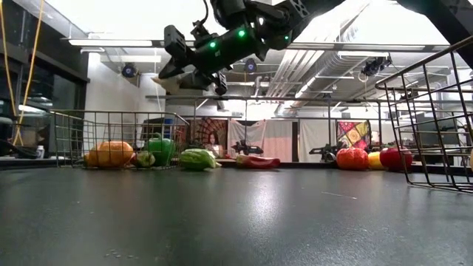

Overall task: Sort produce into baskets
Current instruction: Put the bottom white garlic into the bottom wire basket, then put the red chili pepper into the top wire basket

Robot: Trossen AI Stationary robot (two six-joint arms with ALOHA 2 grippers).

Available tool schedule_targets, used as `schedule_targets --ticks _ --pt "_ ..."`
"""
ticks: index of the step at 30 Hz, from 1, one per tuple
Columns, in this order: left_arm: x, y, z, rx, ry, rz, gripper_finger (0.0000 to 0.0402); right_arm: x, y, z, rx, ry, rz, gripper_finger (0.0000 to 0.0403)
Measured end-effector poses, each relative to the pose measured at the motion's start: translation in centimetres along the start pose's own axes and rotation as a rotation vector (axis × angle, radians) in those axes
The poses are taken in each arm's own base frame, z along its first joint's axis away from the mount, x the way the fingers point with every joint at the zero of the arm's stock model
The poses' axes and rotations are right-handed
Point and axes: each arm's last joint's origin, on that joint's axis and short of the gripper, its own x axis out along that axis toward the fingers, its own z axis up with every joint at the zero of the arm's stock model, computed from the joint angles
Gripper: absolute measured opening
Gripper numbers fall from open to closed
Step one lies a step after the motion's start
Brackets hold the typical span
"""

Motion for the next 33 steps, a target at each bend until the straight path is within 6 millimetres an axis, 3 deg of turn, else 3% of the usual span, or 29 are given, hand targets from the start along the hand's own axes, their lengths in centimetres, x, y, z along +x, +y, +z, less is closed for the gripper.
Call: schedule_targets --ticks 13,22,26,33 --pt "0.0 0.0 0.0 -0.004 0.000 0.000 0.0358 0.0 -0.4 0.1 -0.002 -0.039 -0.122 0.0188" --pt "0.0 0.0 0.0 -0.018 0.001 0.001 0.0358 2.0 -1.1 -3.1 0.013 0.010 -0.093 0.0192" --pt "0.0 0.0 0.0 -0.017 0.001 0.001 0.0358 2.5 -1.5 -3.2 0.028 -0.013 -0.026 0.0230" --pt "0.0 0.0 0.0 -0.015 0.003 0.003 0.0358 2.7 -2.1 -2.2 0.057 -0.091 -0.005 0.0360"
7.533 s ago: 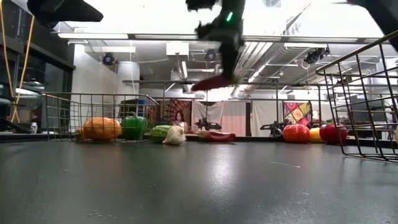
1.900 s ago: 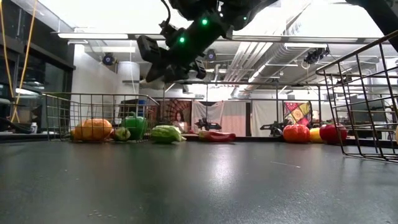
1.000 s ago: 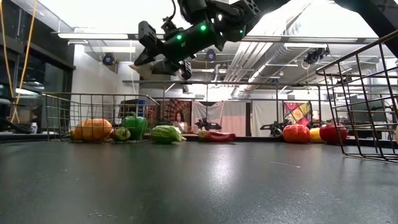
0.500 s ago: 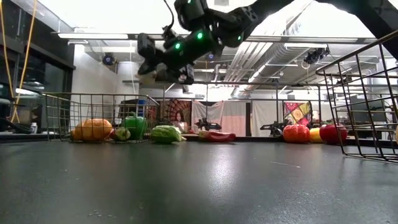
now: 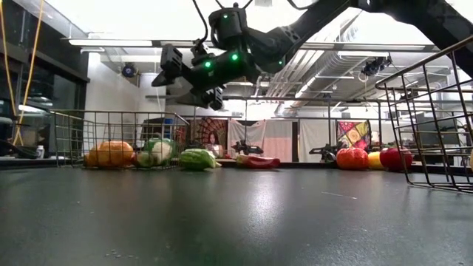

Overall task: Sort produce into baskets
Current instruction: Put the red chili pepper into the top wire basket

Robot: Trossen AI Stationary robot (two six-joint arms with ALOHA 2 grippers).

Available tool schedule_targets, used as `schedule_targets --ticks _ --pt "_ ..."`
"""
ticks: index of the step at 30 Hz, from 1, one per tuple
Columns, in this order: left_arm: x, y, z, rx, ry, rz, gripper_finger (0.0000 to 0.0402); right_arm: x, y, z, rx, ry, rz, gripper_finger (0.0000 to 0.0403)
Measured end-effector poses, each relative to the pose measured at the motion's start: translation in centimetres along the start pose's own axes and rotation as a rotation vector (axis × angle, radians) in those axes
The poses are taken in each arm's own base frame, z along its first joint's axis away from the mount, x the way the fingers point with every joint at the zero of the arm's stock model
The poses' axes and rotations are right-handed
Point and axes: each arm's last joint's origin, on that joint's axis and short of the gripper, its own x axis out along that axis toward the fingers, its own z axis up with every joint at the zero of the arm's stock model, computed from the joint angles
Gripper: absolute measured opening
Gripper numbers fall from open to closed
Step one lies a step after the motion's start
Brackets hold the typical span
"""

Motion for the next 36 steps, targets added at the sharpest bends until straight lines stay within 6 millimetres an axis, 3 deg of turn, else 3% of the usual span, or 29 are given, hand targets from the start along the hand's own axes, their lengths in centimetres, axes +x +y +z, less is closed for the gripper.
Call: schedule_targets --ticks 4,8,11,15,18,21,25,29,33,36 --pt "0.0 0.0 0.0 0.001 0.002 -0.002 0.0358 -0.2 -0.2 0.2 -0.017 0.048 0.020 0.0395" --pt "0.0 -0.1 -0.1 0.000 0.014 -0.019 0.0358 -1.8 -0.1 3.0 -0.088 0.093 0.020 0.0387" --pt "0.0 0.0 -0.1 0.003 0.019 -0.021 0.0358 -4.1 -0.2 5.4 -0.139 0.195 -0.036 0.0386" --pt "0.0 0.0 -0.1 0.007 0.021 -0.019 0.0358 -8.2 -0.6 7.1 -0.293 0.404 -0.216 0.0385" --pt "0.0 0.0 -0.2 0.012 0.025 -0.017 0.0358 -10.8 -0.6 7.3 -0.386 0.520 -0.375 0.0385" --pt "0.0 0.0 -0.2 -0.007 0.026 -0.016 0.0358 -12.0 -0.9 6.4 -0.372 0.636 -0.448 0.0385" --pt "0.0 0.1 -0.1 -0.016 0.015 -0.002 0.0358 -11.4 -2.8 4.2 -0.295 0.670 -0.527 0.0385" --pt "0.0 0.1 -0.1 -0.021 0.004 0.007 0.0358 -9.1 -6.8 2.1 -0.126 0.595 -0.608 0.0385" --pt "0.1 0.2 -0.1 -0.015 0.001 0.023 0.0358 -7.2 -12.3 2.4 0.026 0.560 -0.700 0.0385" --pt "0.3 0.4 -0.1 -0.010 0.003 0.037 0.0358 -6.4 -15.2 3.3 0.105 0.589 -0.674 0.0385"
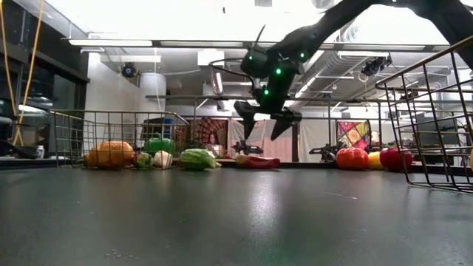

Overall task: Sort produce into baskets
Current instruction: Put the red chili pepper into the top wire basket

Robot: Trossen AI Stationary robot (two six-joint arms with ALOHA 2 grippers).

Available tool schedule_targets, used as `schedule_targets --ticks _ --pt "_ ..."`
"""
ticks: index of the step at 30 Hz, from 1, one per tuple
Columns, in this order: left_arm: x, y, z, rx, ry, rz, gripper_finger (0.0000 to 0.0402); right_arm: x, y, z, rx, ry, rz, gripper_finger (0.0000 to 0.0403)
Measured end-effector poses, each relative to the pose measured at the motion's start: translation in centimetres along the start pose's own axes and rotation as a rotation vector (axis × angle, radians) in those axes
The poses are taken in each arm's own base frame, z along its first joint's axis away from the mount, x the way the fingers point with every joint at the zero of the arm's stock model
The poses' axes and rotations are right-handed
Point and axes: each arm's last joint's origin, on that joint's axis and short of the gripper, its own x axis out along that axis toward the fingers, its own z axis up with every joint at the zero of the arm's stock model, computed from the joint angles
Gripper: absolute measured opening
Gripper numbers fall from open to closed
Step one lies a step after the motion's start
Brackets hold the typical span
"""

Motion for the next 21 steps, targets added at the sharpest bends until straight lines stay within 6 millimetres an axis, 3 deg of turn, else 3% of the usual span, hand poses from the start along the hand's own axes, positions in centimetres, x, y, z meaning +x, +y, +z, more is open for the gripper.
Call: schedule_targets --ticks 6,12,16,21 --pt "2.2 0.8 -0.8 0.029 0.016 0.083 0.0358 1.1 -3.0 2.8 -0.020 0.006 0.019 0.0385" --pt "8.2 5.0 -0.9 0.046 0.160 0.106 0.0358 2.0 -4.4 3.0 -0.028 0.053 0.029 0.0385" --pt "11.5 8.2 0.0 0.011 0.210 -0.009 0.0358 2.8 -4.0 2.5 -0.059 0.089 0.081 0.0385" --pt "12.4 9.8 1.2 0.011 0.270 -0.290 0.0358 4.6 -4.0 1.5 -0.146 0.157 0.133 0.0385"
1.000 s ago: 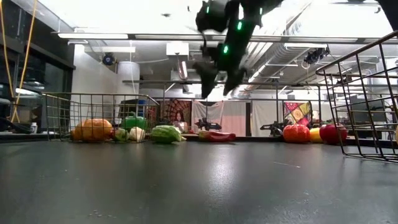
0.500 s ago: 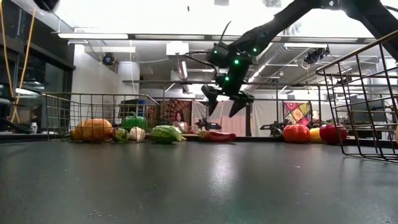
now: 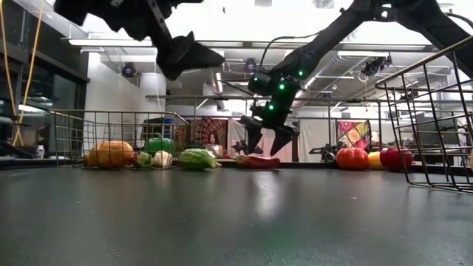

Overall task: Sort produce into baskets
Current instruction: Put the red chili pepper into the top wire basket

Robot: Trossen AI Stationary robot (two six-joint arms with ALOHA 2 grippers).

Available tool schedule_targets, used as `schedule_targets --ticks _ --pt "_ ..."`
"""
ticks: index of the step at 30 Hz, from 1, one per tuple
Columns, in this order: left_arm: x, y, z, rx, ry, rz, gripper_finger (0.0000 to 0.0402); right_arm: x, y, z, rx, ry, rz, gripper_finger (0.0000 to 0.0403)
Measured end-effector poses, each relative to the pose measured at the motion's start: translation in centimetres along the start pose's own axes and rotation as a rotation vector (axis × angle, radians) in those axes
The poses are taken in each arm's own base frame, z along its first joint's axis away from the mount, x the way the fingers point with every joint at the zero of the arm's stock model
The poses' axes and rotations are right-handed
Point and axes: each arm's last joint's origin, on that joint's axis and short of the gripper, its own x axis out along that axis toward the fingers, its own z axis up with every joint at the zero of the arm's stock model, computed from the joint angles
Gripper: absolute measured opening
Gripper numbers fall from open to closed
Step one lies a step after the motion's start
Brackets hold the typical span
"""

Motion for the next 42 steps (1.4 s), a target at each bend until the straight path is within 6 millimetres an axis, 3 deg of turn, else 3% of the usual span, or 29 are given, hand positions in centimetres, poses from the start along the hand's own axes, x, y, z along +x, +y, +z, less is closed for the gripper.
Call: schedule_targets --ticks 8,14,19,27,32,37,40,42 --pt "-2.5 1.0 0.8 0.184 0.083 -0.015 0.0358 0.3 -1.3 0.1 -0.062 0.014 -0.056 0.0385" --pt "-4.4 2.1 1.4 0.168 0.115 0.065 0.0358 0.6 -0.7 -0.9 -0.140 0.091 -0.056 0.0385" --pt "-4.8 2.6 0.8 0.133 0.160 0.187 0.0358 0.5 0.0 -1.0 -0.187 0.078 -0.044 0.0385" --pt "-4.9 2.7 0.5 0.103 0.182 0.225 0.0358 2.9 -0.3 -1.6 -0.177 0.111 -0.044 0.0377" --pt "-4.9 2.8 0.2 0.093 0.208 0.264 0.0358 2.9 -0.2 -1.7 -0.173 0.118 -0.015 0.0302" --pt "-5.0 2.9 0.0 0.094 0.227 0.283 0.0358 1.7 1.4 -1.4 -0.259 0.152 -0.017 0.0158" --pt "-5.1 2.9 -0.2 0.095 0.243 0.290 0.0358 -0.5 2.8 -0.3 -0.317 0.157 -0.008 0.0063" --pt "-5.1 2.9 -0.3 0.094 0.252 0.293 0.0358 -2.9 3.8 0.4 -0.359 0.160 0.004 0.0045"
